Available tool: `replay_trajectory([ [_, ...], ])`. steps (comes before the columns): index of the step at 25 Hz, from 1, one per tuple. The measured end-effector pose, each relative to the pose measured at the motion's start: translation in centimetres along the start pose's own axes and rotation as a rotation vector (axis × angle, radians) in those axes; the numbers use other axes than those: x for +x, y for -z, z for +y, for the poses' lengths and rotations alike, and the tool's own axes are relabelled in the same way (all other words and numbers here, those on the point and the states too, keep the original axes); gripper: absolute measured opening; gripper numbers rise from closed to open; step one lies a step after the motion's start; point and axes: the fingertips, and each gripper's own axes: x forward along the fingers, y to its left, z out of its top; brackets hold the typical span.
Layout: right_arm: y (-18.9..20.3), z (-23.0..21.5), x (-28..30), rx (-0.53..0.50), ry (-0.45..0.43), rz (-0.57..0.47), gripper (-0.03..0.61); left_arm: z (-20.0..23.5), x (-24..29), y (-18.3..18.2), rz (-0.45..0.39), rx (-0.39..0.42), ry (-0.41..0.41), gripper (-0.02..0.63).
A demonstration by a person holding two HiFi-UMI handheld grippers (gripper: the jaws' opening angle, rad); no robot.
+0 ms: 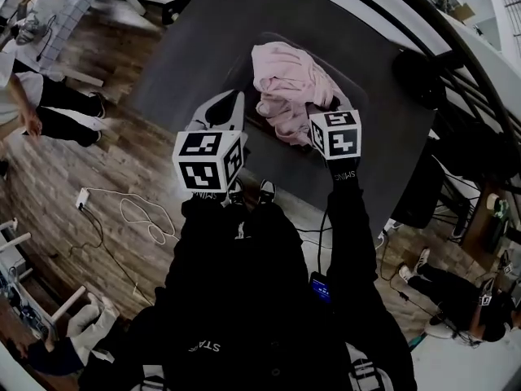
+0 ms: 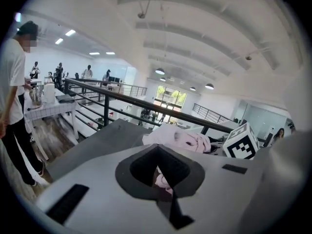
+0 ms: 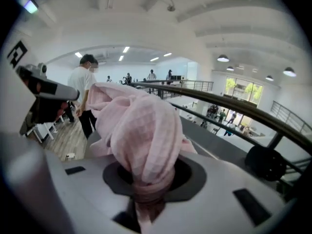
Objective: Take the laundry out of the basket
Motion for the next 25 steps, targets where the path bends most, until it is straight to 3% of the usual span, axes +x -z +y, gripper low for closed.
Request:
replay_trajectory([
  [8, -7.8, -0.8, -7.9, 0.116, 0.116, -0.242, 0.112, -0.6, -2.6, -5.6, -0.118, 0.021, 0.002, -0.002],
  [16, -11.0, 1.3, -13.6, 0.241, 0.172, -0.383, 0.112, -0.8, -6.1, -9.8, -0.246, 0.051, 0.007, -0.002],
  [25, -14.4, 3.0, -18.9, 0.304, 0.194, -0.545, 0.112, -1.4, -9.4, -13.1, -0.348, 0.103, 0.028, -0.002],
])
